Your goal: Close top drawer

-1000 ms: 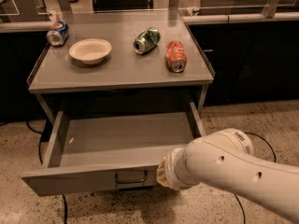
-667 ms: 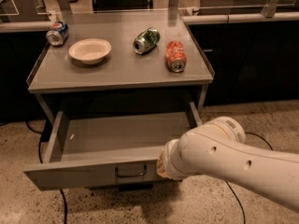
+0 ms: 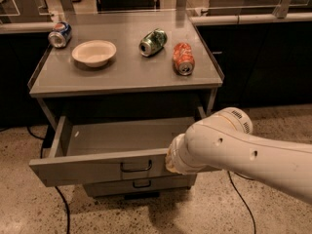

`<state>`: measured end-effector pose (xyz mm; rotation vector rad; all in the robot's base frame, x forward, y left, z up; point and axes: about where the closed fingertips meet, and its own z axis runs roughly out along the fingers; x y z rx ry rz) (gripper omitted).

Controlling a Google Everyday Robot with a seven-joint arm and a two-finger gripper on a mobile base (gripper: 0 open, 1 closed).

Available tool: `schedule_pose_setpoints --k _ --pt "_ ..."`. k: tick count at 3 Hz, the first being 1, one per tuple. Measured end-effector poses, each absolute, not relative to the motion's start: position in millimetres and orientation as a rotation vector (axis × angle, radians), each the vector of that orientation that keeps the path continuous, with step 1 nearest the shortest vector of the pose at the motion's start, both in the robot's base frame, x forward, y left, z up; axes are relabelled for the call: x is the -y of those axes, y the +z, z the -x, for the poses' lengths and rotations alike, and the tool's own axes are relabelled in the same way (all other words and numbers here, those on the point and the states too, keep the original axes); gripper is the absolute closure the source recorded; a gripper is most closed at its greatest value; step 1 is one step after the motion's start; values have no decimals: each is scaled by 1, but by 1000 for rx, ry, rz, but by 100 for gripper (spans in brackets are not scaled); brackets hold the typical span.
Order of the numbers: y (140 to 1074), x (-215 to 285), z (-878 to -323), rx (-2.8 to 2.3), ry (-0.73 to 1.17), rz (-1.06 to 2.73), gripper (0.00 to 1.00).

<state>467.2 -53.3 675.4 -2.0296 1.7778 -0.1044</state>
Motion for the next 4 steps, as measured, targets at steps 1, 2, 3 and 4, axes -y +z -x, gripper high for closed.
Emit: schedule_pose_setpoints --k 1,2,3,4 --pt "670 52 -468 -1778 -106 2041 100" --pt "650 49 -475 -1771 -125 2068 100" --pt "634 41 -488 -1746 -164 2083 100" --pt "624 32 -514 -1700 -254 2086 100"
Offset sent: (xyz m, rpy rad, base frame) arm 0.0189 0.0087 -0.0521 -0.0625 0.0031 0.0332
